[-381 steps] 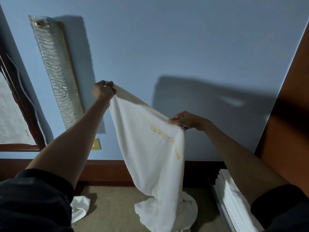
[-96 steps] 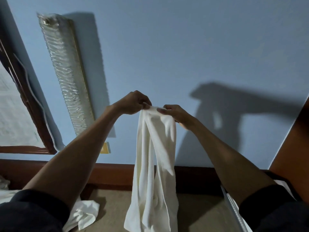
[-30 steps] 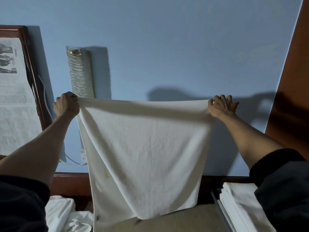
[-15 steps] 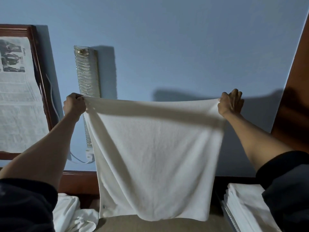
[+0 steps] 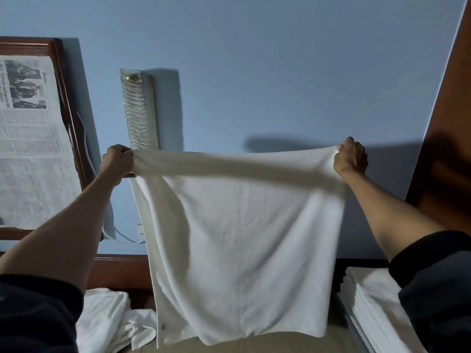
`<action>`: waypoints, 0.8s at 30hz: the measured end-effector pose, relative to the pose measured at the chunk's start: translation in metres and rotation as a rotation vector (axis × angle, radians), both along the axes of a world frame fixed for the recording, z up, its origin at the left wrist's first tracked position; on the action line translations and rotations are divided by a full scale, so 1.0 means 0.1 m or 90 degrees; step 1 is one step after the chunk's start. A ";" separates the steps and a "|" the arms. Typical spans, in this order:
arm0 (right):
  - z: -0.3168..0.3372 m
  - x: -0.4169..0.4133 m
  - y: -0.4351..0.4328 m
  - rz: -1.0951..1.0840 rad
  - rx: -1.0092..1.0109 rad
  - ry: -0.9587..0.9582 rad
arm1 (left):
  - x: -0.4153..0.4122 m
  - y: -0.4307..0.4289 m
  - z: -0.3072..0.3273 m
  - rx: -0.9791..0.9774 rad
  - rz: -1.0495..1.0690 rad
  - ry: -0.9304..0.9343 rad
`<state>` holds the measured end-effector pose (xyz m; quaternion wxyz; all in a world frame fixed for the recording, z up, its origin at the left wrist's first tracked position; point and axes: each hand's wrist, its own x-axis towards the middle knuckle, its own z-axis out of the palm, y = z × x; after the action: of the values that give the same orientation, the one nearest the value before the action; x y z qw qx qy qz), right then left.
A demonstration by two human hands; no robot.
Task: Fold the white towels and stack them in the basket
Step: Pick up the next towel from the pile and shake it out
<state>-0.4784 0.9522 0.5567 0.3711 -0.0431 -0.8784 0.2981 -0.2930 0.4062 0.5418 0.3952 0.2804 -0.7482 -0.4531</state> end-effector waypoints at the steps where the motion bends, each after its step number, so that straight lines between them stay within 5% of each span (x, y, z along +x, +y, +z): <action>1: -0.01 0.04 0.00 0.000 -0.012 0.000 | 0.04 -0.02 0.00 -0.013 -0.003 -0.007; 16: -0.19 0.65 0.19 -0.020 -0.011 0.020 | 0.74 0.20 0.00 -0.182 0.093 -0.118; 24: -0.22 1.03 0.41 0.001 -0.041 0.051 | 1.14 0.66 -0.01 -0.206 0.173 -0.017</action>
<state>-0.3751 0.9928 0.5342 0.4039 -0.0422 -0.8528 0.3283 -0.1787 0.4725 0.5412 0.4825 0.3181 -0.7716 -0.2658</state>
